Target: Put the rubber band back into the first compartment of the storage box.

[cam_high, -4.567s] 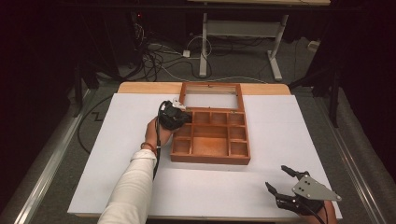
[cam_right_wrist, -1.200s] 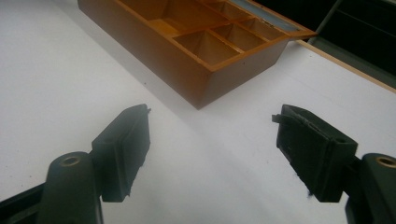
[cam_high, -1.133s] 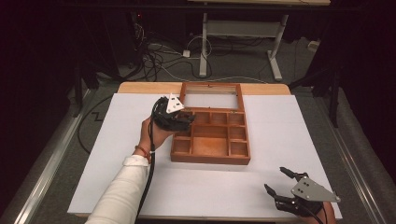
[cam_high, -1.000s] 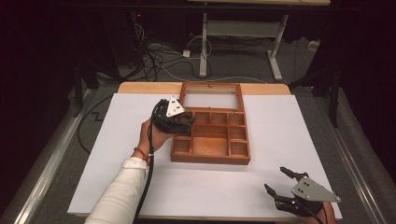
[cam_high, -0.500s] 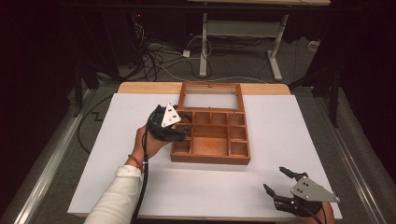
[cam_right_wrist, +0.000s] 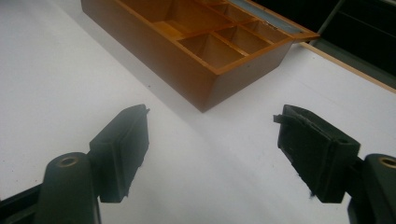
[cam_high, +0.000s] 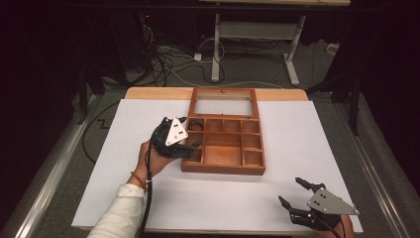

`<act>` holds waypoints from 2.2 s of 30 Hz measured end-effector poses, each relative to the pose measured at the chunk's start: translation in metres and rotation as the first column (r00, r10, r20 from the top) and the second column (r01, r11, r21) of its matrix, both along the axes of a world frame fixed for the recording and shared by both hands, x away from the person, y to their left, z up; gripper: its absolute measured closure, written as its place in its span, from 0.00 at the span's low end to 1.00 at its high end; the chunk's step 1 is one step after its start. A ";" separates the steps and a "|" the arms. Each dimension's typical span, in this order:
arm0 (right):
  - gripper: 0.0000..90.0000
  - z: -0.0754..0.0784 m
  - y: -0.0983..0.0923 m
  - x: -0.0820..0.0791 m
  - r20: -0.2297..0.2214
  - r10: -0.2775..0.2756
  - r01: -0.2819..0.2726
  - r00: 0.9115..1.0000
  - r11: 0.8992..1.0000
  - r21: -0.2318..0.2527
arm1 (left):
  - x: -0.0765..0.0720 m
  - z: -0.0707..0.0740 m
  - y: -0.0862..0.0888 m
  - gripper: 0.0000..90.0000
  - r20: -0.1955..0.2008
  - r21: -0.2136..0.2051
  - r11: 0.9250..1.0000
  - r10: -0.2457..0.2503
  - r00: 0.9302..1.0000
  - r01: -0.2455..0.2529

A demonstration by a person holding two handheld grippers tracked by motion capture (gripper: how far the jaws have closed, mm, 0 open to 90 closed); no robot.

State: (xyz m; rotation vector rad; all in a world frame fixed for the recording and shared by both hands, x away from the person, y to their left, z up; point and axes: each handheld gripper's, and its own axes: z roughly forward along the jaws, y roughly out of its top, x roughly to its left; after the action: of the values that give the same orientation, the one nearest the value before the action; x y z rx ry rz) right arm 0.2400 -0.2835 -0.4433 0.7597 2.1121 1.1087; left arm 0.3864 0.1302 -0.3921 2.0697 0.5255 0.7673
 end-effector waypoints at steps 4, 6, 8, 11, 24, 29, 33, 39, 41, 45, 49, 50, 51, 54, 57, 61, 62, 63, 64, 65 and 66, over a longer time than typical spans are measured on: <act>0.28 0.000 0.001 0.000 -0.003 0.001 -0.001 1.000 1.000 -0.003 | -0.006 0.002 0.001 0.18 0.011 0.001 1.000 -0.008 1.000 0.008; 0.28 0.000 0.002 0.000 -0.001 0.003 -0.003 1.000 1.000 -0.005 | -0.009 0.002 0.001 0.18 0.012 -0.005 1.000 -0.011 1.000 0.011; 0.28 0.000 0.002 0.000 -0.002 0.004 -0.004 1.000 1.000 -0.005 | -0.012 0.001 0.001 0.18 0.016 -0.006 1.000 -0.013 1.000 0.013; 0.28 0.000 0.003 0.000 -0.003 0.006 -0.006 1.000 1.000 -0.005 | -0.015 0.000 0.000 0.18 0.019 -0.011 1.000 -0.020 1.000 0.020; 0.28 -0.001 0.003 -0.001 -0.003 0.007 -0.007 1.000 1.000 -0.011 | -0.030 0.000 -0.001 0.18 0.037 -0.020 0.999 -0.046 0.998 0.047; 0.28 0.000 0.003 -0.001 0.000 0.009 -0.009 1.000 1.000 -0.012 | -0.036 0.000 -0.002 0.18 0.050 -0.019 0.998 -0.056 0.997 0.057; 0.28 -0.001 0.004 -0.001 -0.002 0.013 -0.013 1.000 1.000 -0.014 | -0.042 -0.001 -0.003 0.18 0.067 -0.015 0.998 -0.066 0.996 0.067; 0.28 -0.001 0.005 -0.001 -0.001 0.015 -0.015 1.000 1.000 -0.019 | -0.051 -0.002 -0.003 0.18 0.077 -0.015 0.997 -0.078 0.994 0.079; 0.28 -0.001 0.005 -0.001 0.000 0.016 -0.016 1.000 1.000 -0.021 | -0.054 -0.003 -0.002 0.18 0.073 -0.017 0.996 -0.081 0.994 0.083; 0.28 -0.001 0.006 -0.001 0.001 0.016 -0.016 1.000 1.000 -0.021 | -0.061 -0.004 -0.001 0.18 0.074 -0.017 0.996 -0.084 0.994 0.085; 0.28 -0.001 0.006 -0.002 0.002 0.016 -0.016 1.000 1.000 -0.023 | -0.067 -0.004 0.001 0.18 0.078 -0.018 0.996 -0.087 0.993 0.089; 0.28 -0.001 0.006 -0.002 0.002 0.016 -0.016 1.000 1.000 -0.023 | -0.068 -0.004 0.001 0.18 0.079 -0.021 0.996 -0.088 0.993 0.090; 0.28 -0.001 0.006 -0.002 0.003 0.016 -0.016 1.000 1.000 -0.024 | -0.069 -0.004 0.002 0.18 0.079 -0.020 0.996 -0.087 0.993 0.089; 0.28 -0.001 0.006 -0.002 0.003 0.017 -0.017 1.000 1.000 -0.024 | -0.073 -0.005 0.004 0.18 0.079 -0.021 0.996 -0.085 0.993 0.087; 0.28 0.000 0.006 -0.002 0.004 0.017 -0.017 1.000 1.000 -0.021 | -0.076 -0.007 0.008 0.18 0.078 -0.016 0.997 -0.079 0.994 0.081; 0.28 0.000 0.006 -0.002 0.004 0.017 -0.017 1.000 1.000 -0.019 | -0.081 -0.010 0.012 0.18 0.079 -0.007 0.997 -0.071 0.994 0.072; 0.28 0.000 0.006 -0.002 0.004 0.019 -0.019 1.000 1.000 -0.021 | -0.083 -0.010 0.014 0.18 0.079 -0.006 0.998 -0.068 0.994 0.069; 0.28 0.000 0.007 -0.002 0.003 0.020 -0.020 1.000 1.000 -0.022 | -0.084 -0.010 0.015 0.18 0.080 -0.007 0.998 -0.066 0.995 0.067; 0.28 0.000 0.007 -0.002 0.003 0.021 -0.021 1.000 0.999 -0.025 | -0.085 -0.011 0.017 0.18 0.080 -0.005 0.998 -0.066 0.995 0.067; 0.28 0.000 0.008 -0.002 0.004 0.022 -0.022 1.000 0.999 -0.024 | -0.086 -0.011 0.018 0.18 0.079 -0.003 0.998 -0.066 0.995 0.066; 0.28 0.000 0.008 -0.003 0.003 0.022 -0.021 1.000 1.000 -0.023 | -0.087 -0.012 0.019 0.18 0.081 0.000 0.998 -0.063 0.995 0.063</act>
State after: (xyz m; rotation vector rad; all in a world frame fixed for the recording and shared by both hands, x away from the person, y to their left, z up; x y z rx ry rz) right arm 0.2374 -0.2757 -0.4433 0.7255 2.1309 1.0949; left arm 0.2990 0.1494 -0.4037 2.0334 0.4144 0.8095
